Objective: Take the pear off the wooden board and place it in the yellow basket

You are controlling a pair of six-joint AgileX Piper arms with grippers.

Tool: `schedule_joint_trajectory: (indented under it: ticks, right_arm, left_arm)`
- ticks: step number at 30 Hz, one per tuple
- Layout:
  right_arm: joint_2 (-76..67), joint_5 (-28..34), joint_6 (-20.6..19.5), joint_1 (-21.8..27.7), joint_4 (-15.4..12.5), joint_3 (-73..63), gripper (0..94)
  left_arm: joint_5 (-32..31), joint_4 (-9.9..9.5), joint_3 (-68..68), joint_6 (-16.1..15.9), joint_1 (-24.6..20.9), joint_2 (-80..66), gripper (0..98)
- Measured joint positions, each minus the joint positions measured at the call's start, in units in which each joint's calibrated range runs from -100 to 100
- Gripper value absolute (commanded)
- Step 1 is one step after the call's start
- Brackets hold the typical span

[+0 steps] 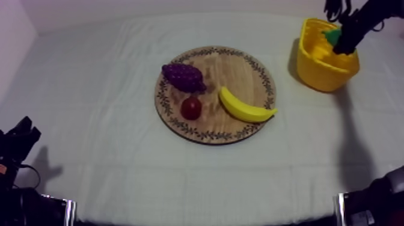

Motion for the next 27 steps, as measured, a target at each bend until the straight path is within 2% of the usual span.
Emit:
schedule_joint_trajectory:
  ticks: [9, 12, 13, 17, 19, 22, 27]
  right_arm:
    - [7.0, -4.9, -2.5, -2.5, 0.4, -1.9, 63.7]
    - [7.2, -5.7, -3.7, -3.1, 0.6, -1.9, 63.8]
    - [6.9, -6.1, -4.0, -3.1, 0.5, -1.6, 59.6]
    - [4.4, -7.4, -4.8, -2.6, 0.1, 0.4, 23.8]
    - [2.3, -9.2, -5.5, -2.2, -0.3, 2.2, 12.0]
    - [-1.9, -12.7, -7.2, -1.7, -0.8, 6.0, 4.6]
    - [-11.1, -20.2, -11.6, -0.8, -2.3, 15.5, 1.4]
  left_arm:
    - [0.0, 0.00, 0.0, 0.0, 0.0, 0.0, 0.1]
    - [0.0, 0.00, 0.0, 0.0, 0.0, 0.0, 0.1]
    - [0.0, 0.00, 0.0, 0.0, 0.0, 0.0, 0.1]
    - [0.0, 0.00, 0.0, 0.0, 0.0, 0.0, 0.1]
    - [0.0, 0.00, 0.0, 0.0, 0.0, 0.0, 0.1]
    - [0.0, 0.00, 0.0, 0.0, 0.0, 0.0, 0.1]
    - [0.0, 0.00, 0.0, 0.0, 0.0, 0.0, 0.1]
